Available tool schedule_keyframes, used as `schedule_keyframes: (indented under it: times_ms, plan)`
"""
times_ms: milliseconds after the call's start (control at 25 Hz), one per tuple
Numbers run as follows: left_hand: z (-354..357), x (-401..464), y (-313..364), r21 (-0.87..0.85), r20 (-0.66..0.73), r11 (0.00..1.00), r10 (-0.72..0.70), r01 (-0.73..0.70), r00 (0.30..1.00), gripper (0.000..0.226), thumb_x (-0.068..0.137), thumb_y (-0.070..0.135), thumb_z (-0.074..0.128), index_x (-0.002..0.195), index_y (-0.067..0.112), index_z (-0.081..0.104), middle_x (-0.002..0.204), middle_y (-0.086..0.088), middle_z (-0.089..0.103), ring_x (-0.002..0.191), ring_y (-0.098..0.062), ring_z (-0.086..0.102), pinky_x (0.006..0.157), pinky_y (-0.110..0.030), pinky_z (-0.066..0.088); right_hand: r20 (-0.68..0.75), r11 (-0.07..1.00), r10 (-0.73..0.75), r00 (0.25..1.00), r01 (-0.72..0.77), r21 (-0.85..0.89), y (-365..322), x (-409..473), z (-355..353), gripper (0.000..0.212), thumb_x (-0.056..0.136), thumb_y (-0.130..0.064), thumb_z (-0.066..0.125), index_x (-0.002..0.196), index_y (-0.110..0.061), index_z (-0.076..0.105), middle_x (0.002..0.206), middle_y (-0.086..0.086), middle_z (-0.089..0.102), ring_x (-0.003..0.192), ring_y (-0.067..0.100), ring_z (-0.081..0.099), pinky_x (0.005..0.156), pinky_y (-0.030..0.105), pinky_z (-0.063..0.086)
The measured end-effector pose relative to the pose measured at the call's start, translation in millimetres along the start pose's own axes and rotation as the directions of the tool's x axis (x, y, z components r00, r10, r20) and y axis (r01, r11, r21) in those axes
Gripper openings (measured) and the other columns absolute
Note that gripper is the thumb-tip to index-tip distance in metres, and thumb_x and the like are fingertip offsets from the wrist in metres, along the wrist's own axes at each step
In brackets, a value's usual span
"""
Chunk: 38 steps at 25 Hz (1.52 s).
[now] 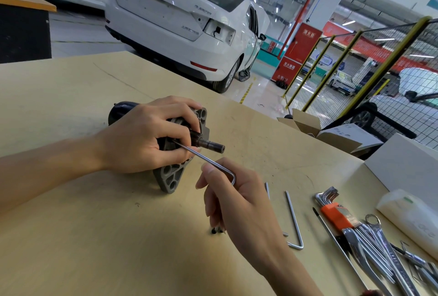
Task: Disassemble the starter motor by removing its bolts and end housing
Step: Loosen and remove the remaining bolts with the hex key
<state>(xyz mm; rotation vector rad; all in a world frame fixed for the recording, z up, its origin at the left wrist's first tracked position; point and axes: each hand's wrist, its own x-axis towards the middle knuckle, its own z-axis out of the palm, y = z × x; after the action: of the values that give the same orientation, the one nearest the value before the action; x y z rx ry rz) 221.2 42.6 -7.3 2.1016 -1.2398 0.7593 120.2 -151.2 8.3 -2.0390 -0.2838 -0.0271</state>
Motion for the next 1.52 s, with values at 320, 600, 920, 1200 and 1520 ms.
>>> schedule_keyframes:
  times_ms: [320,600,920,1200,1520]
  plan:
    - [-0.4,0.1,0.3,0.003,0.008,1.0,0.001,-0.001,1.0,0.024,0.087,0.033,0.062,0.077,0.015,0.075,0.11,0.001,0.066,0.132,-0.022,0.05,0.103,-0.046,0.047,0.002,1.0,0.0,1.0,0.0,-0.007,-0.8,0.2,0.3,0.032,0.099,-0.037,0.048,0.076,-0.02,0.063,0.052,-0.003,0.056,0.046,0.008,0.051,0.048,0.02,0.04]
    - [-0.5,0.4,0.4,-0.001,-0.002,1.0,0.003,-0.003,1.0,0.024,0.087,0.033,0.062,0.076,0.015,0.074,0.109,0.0,0.066,0.132,-0.022,0.05,0.102,-0.044,0.047,0.004,1.0,0.004,1.0,-0.004,-0.004,-1.1,0.4,0.1,0.032,0.099,-0.036,0.048,0.076,-0.019,0.063,0.052,-0.002,0.056,0.046,0.009,0.051,0.048,0.02,0.041]
    - [0.2,0.7,-0.2,0.006,-0.003,1.0,0.006,-0.006,1.0,0.025,0.087,0.033,0.062,0.076,0.015,0.074,0.109,0.0,0.066,0.132,-0.022,0.05,0.102,-0.046,0.048,0.006,1.0,0.001,1.0,-0.001,-0.003,-0.3,0.3,0.1,0.032,0.098,-0.037,0.049,0.077,-0.018,0.063,0.052,-0.002,0.056,0.046,0.008,0.051,0.048,0.02,0.042]
    - [-0.6,0.7,-0.3,0.011,0.002,1.0,0.007,-0.007,1.0,0.025,0.087,0.034,0.062,0.077,0.014,0.074,0.11,-0.002,0.066,0.132,-0.023,0.051,0.101,-0.047,0.048,0.006,1.0,-0.008,1.0,0.009,-0.016,0.3,0.7,0.7,0.033,0.098,-0.038,0.048,0.077,-0.018,0.064,0.052,-0.003,0.056,0.046,0.007,0.051,0.048,0.02,0.042]
    - [-0.4,1.0,-0.5,0.011,-0.003,1.0,0.006,-0.006,1.0,0.025,0.087,0.033,0.063,0.076,0.014,0.074,0.109,-0.001,0.066,0.132,-0.023,0.051,0.1,-0.048,0.049,0.009,1.0,-0.017,1.0,0.018,-0.023,0.6,0.4,0.8,0.033,0.099,-0.038,0.048,0.077,-0.02,0.064,0.052,-0.003,0.057,0.047,0.006,0.052,0.048,0.019,0.042]
